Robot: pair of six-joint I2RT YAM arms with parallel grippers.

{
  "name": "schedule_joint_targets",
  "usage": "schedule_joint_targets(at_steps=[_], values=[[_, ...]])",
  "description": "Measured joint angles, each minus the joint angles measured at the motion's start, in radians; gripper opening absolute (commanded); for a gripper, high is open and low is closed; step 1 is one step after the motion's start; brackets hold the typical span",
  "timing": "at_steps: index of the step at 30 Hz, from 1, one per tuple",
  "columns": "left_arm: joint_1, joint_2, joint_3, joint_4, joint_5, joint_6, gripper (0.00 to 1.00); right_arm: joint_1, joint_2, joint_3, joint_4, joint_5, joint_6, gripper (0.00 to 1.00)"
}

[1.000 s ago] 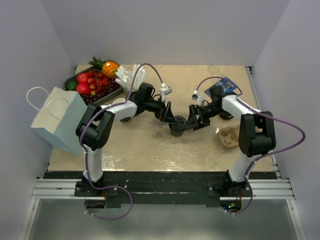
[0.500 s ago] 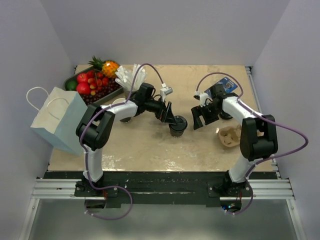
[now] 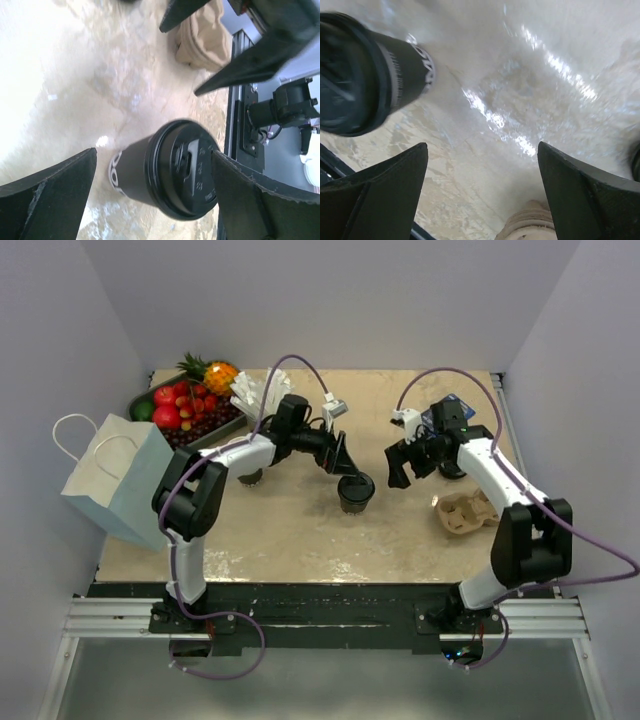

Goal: Pack the takeout coffee

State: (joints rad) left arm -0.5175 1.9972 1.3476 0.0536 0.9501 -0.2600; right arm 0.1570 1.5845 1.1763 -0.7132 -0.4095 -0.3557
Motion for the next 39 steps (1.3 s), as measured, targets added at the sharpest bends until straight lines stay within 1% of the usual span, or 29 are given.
schedule_joint_targets(at_steps=[3, 5, 8, 11, 14, 18, 21, 25, 30, 34, 39], values=[[0.000, -0.006, 0.038, 0.007, 0.001, 0.005, 1.00, 0.000, -0.073, 0.005, 0.030, -0.057, -0.034, 0.99], [0.000, -0.017, 0.048, 0.002, -0.003, 0.019, 1.00, 0.000, -0.103, 0.012, 0.049, -0.096, -0.059, 0.99], [0.001, -0.047, 0.050, -0.030, -0.024, 0.060, 0.99, 0.003, -0.115, 0.018, 0.064, -0.148, -0.106, 0.99], [0.004, -0.090, 0.049, -0.073, -0.064, 0.099, 0.99, 0.023, -0.116, 0.018, 0.060, -0.164, -0.166, 0.99], [0.018, -0.157, 0.041, -0.095, -0.108, 0.125, 0.98, 0.085, -0.137, 0.010, 0.055, -0.164, -0.248, 0.99], [0.050, -0.262, 0.012, -0.101, -0.154, 0.146, 0.98, 0.207, -0.230, -0.038, 0.051, -0.161, -0.373, 0.99], [0.068, -0.316, -0.005, -0.103, -0.175, 0.154, 0.98, 0.274, -0.261, -0.040, 0.048, -0.155, -0.447, 0.99], [0.080, -0.348, -0.023, -0.121, -0.196, 0.176, 0.98, 0.375, -0.258, -0.058, 0.056, -0.100, -0.526, 0.99], [0.094, -0.348, -0.036, -0.146, -0.208, 0.190, 0.98, 0.469, -0.229, -0.111, 0.100, 0.028, -0.584, 0.99], [0.113, -0.348, -0.037, -0.152, -0.216, 0.198, 0.98, 0.494, -0.187, -0.141, 0.158, 0.117, -0.603, 0.99], [0.127, -0.348, -0.037, -0.152, -0.222, 0.202, 0.98, 0.499, -0.173, -0.189, 0.254, 0.224, -0.617, 0.99]])
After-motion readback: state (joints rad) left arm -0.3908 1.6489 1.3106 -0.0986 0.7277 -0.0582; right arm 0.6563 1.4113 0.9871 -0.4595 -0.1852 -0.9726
